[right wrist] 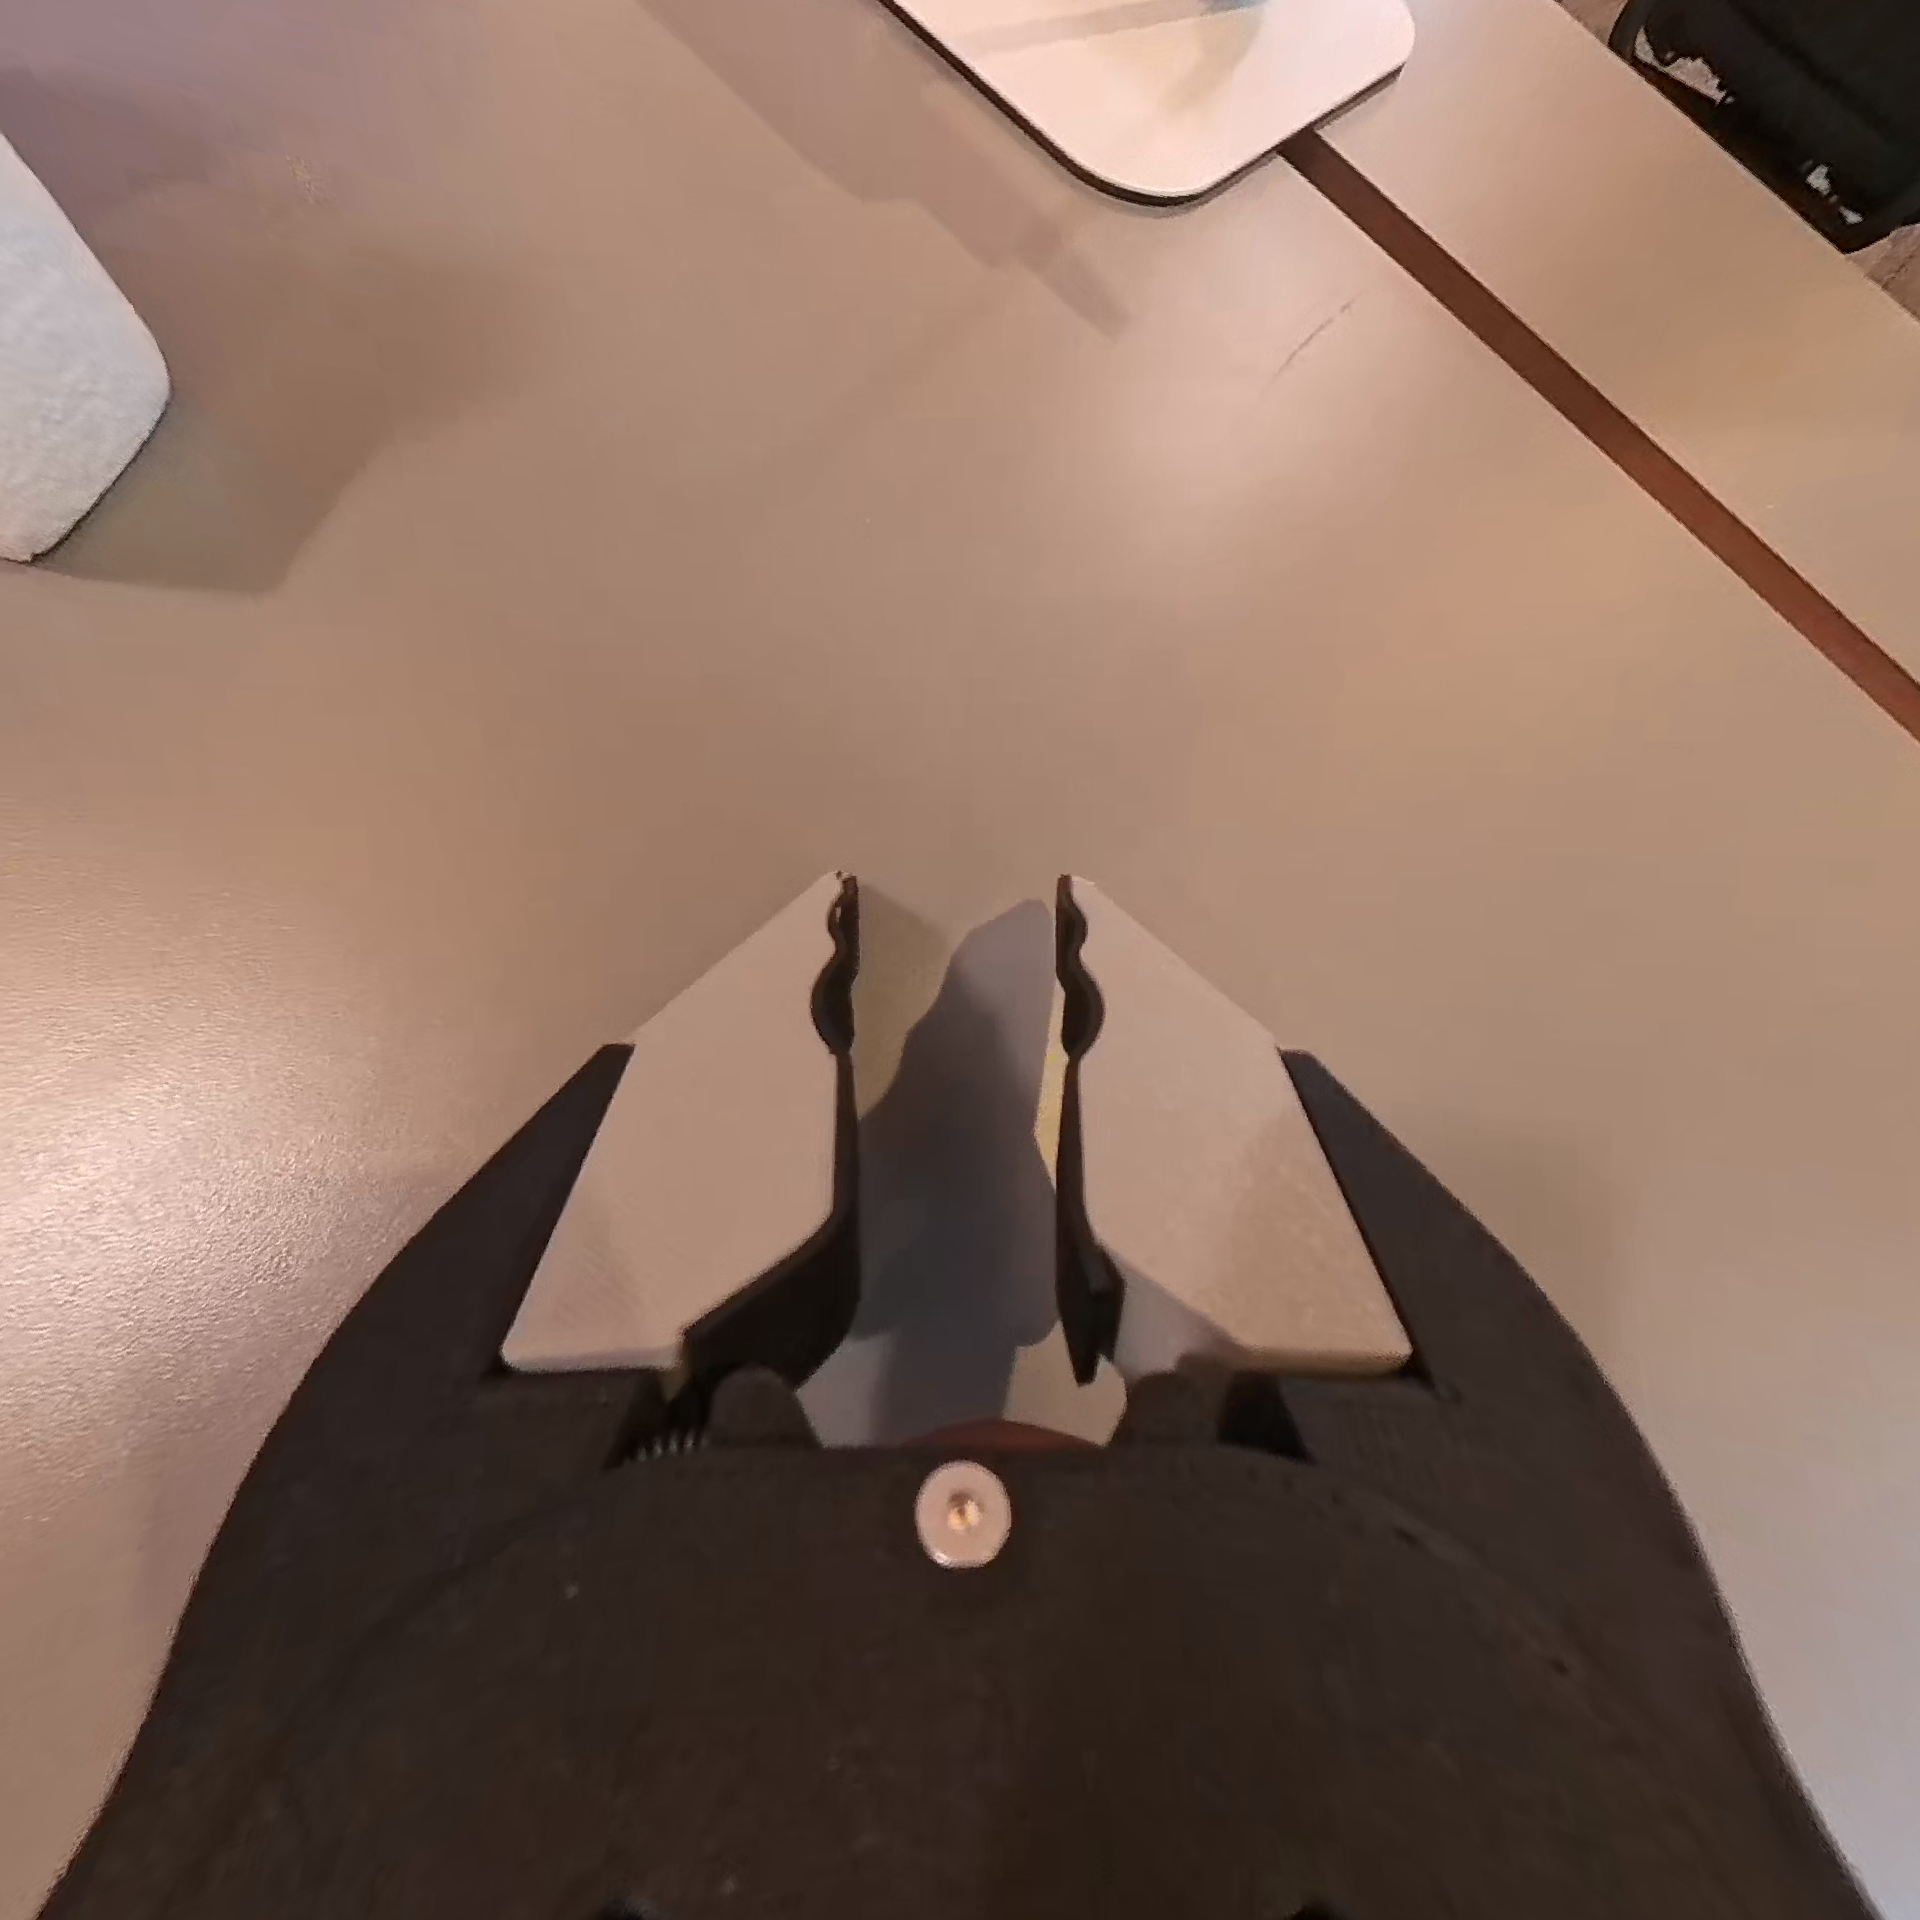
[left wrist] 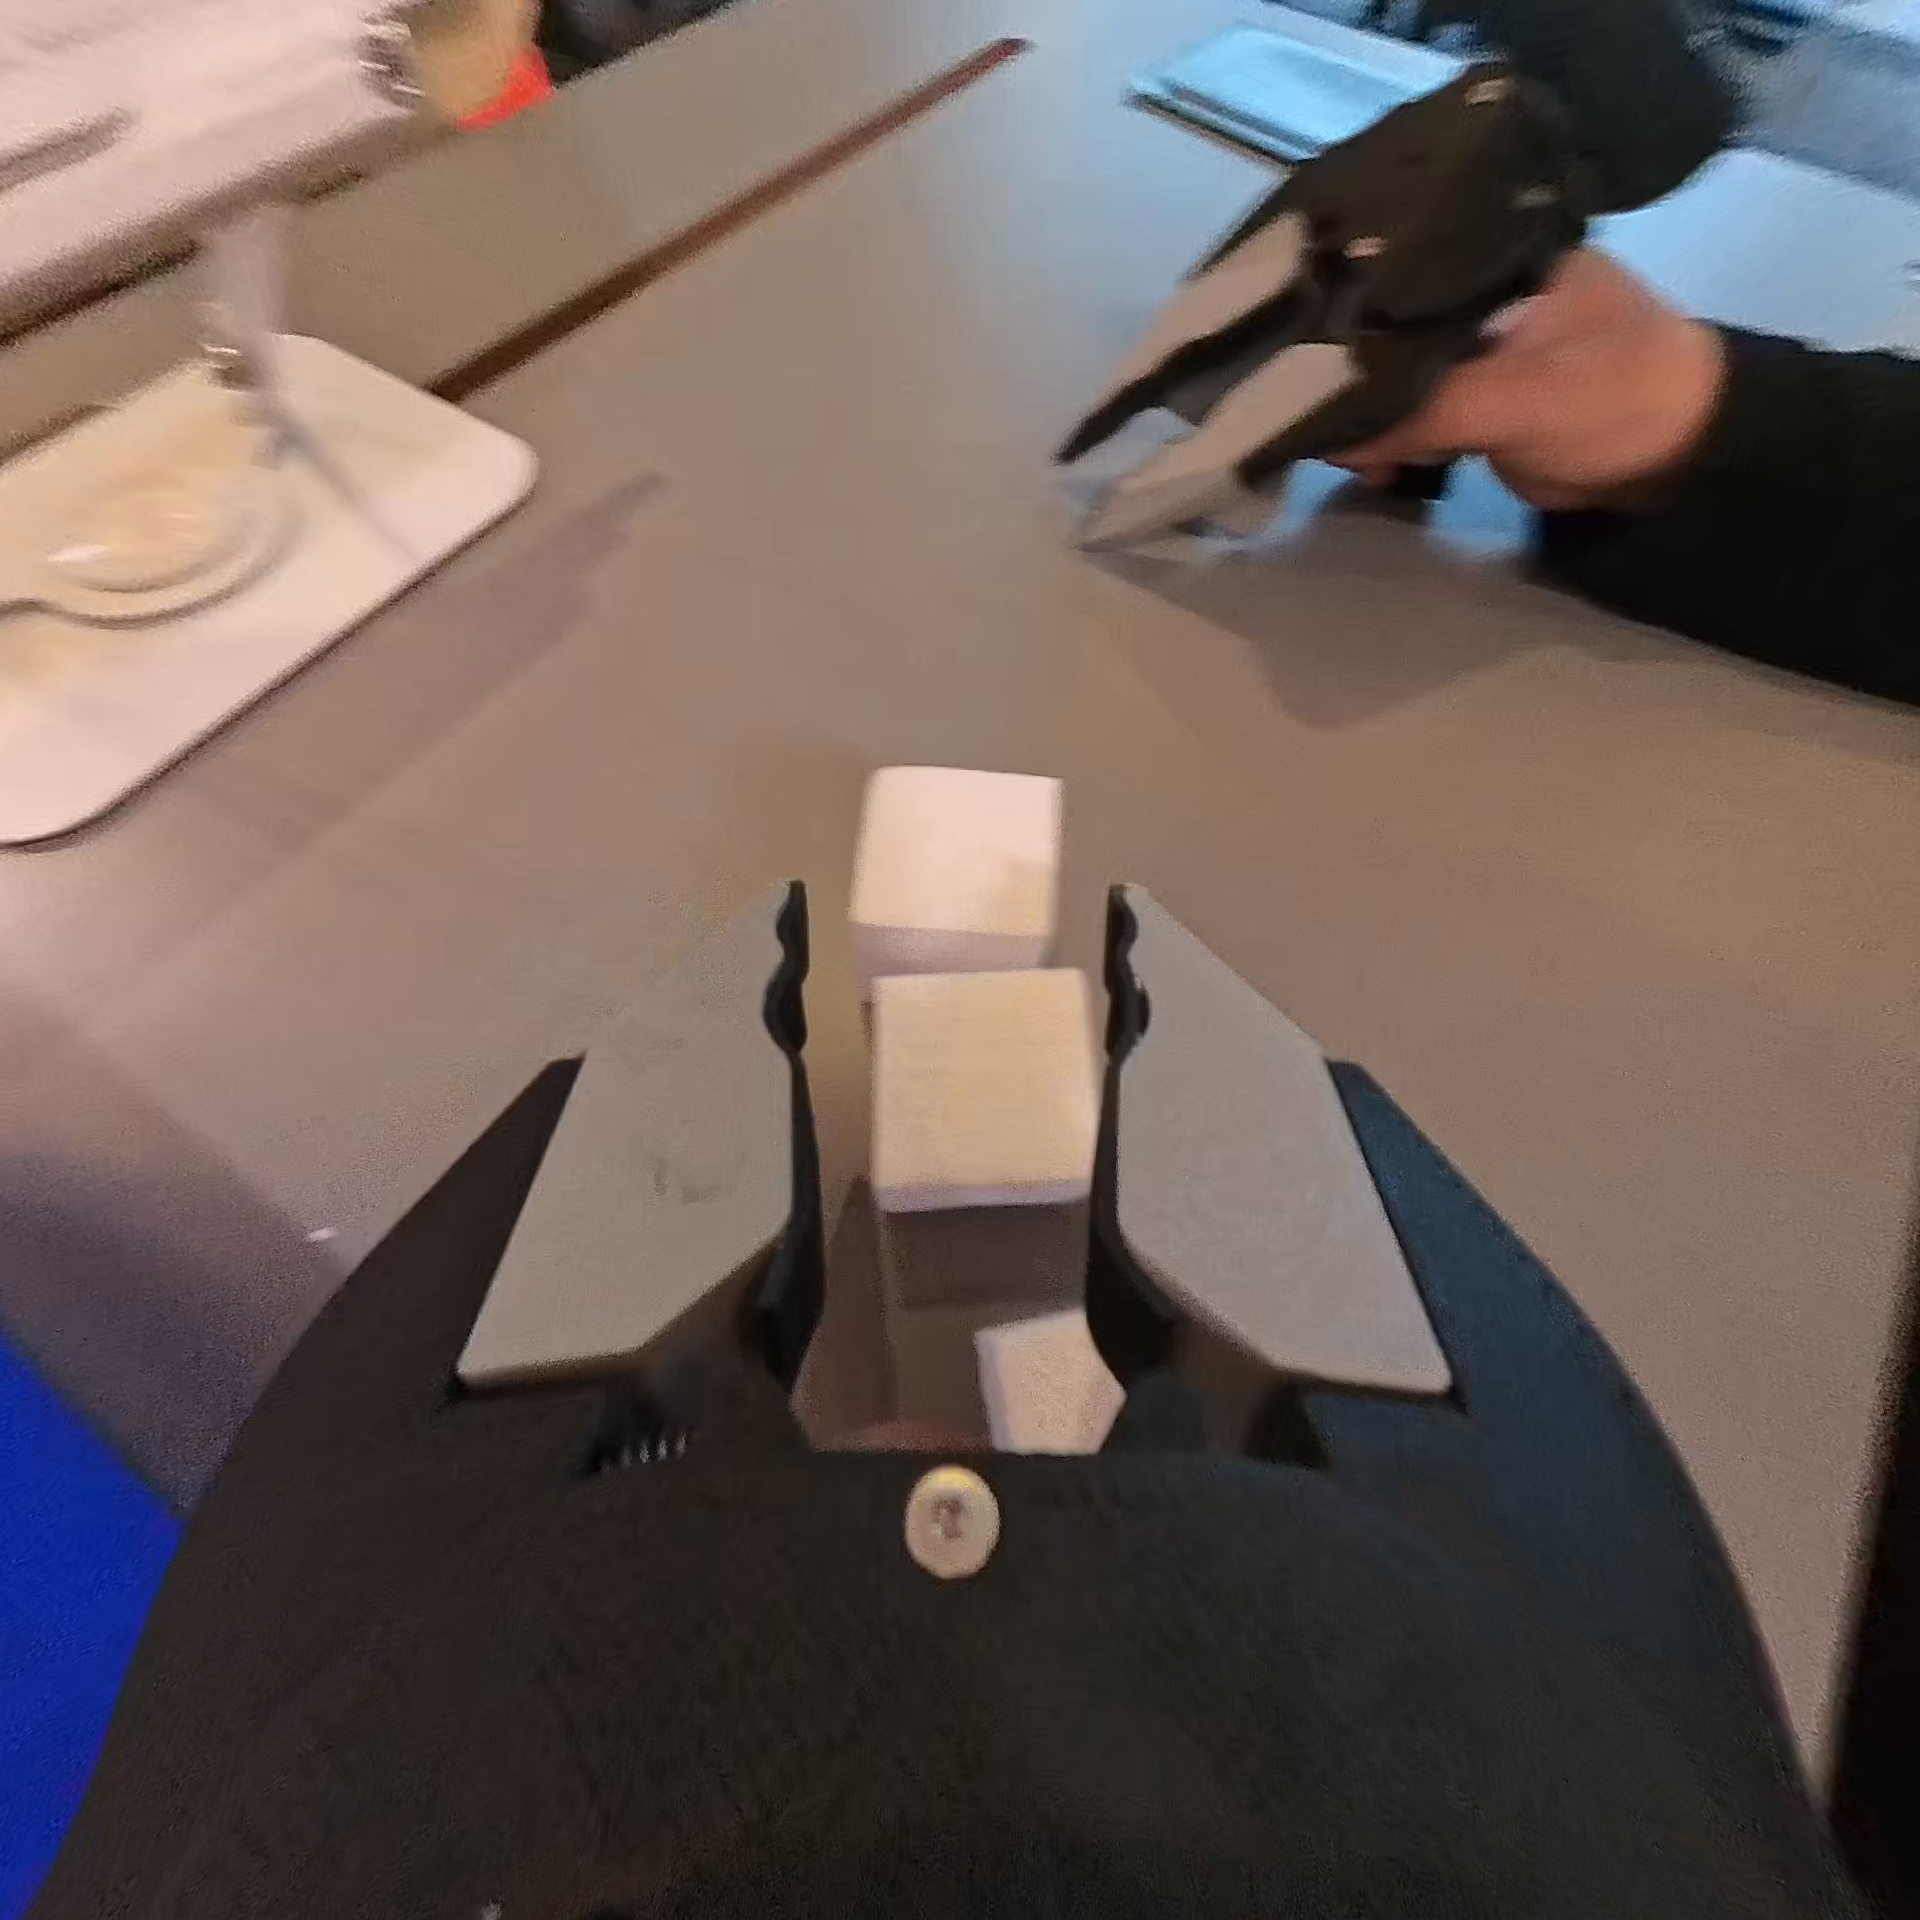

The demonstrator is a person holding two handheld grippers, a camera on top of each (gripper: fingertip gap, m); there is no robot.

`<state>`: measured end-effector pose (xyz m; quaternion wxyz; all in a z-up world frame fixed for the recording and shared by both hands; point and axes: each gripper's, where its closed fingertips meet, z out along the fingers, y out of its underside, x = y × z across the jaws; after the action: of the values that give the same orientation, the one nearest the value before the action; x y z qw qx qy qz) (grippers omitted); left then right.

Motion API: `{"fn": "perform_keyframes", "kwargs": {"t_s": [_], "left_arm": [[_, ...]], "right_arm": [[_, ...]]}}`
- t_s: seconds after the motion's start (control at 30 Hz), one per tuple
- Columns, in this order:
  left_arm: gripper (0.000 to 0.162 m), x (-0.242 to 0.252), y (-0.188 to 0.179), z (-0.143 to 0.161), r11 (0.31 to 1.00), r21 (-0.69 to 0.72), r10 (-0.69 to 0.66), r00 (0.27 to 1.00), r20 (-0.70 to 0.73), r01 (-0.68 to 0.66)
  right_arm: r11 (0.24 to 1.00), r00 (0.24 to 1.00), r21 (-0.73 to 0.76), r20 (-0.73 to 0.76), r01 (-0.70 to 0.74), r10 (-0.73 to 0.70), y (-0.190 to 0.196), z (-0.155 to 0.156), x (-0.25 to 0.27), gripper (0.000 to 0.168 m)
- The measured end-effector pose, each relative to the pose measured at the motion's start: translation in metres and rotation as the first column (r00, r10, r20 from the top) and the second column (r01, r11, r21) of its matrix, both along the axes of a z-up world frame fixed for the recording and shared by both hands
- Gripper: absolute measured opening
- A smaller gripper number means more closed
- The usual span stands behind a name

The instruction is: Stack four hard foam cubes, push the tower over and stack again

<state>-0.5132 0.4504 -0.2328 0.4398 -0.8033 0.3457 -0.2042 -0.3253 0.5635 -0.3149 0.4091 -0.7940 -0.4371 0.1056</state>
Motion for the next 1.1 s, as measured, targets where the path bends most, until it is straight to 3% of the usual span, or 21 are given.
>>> {"fn": "perform_keyframes", "kwargs": {"t_s": [0.1, 0.27, 0.33, 0.6, 0.77, 1.1], "left_arm": [[0.066, 0.008, -0.024, -0.003, 0.989, -0.090, -0.112, 0.992, 0.051, 0.116], [0.067, -0.011, -0.012, -0.043, 0.987, -0.159, -0.011, 0.983, -0.182, -0.018], [0.054, -0.006, -0.020, -0.052, 0.975, -0.224, -0.051, 0.979, -0.197, 0.006], [0.052, 0.016, -0.032, -0.051, 0.970, -0.217, -0.160, 0.955, -0.250, 0.106], [0.052, 0.060, -0.047, -0.040, 0.941, -0.223, -0.310, 0.912, -0.269, 0.254], [0.053, 0.155, -0.068, -0.056, 0.853, -0.282, -0.509, 0.821, -0.260, 0.439]], "right_arm": [[1.000, 1.000, 0.007, 0.006, -0.006, 0.006, -0.001, 0.000, -0.001, 0.032], [1.000, 1.000, 0.025, 0.021, -0.014, 0.014, -0.003, 0.000, -0.003, 0.028], [0.999, 1.000, 0.030, 0.026, -0.018, 0.018, -0.003, 0.000, -0.004, 0.026], [0.999, 1.000, 0.032, 0.026, -0.015, 0.014, -0.003, 0.000, -0.004, 0.026], [0.999, 0.999, 0.041, 0.032, -0.016, 0.014, -0.003, 0.000, -0.004, 0.026], [0.998, 0.999, 0.050, 0.041, -0.031, 0.029, -0.005, 0.000, -0.006, 0.024]]}}
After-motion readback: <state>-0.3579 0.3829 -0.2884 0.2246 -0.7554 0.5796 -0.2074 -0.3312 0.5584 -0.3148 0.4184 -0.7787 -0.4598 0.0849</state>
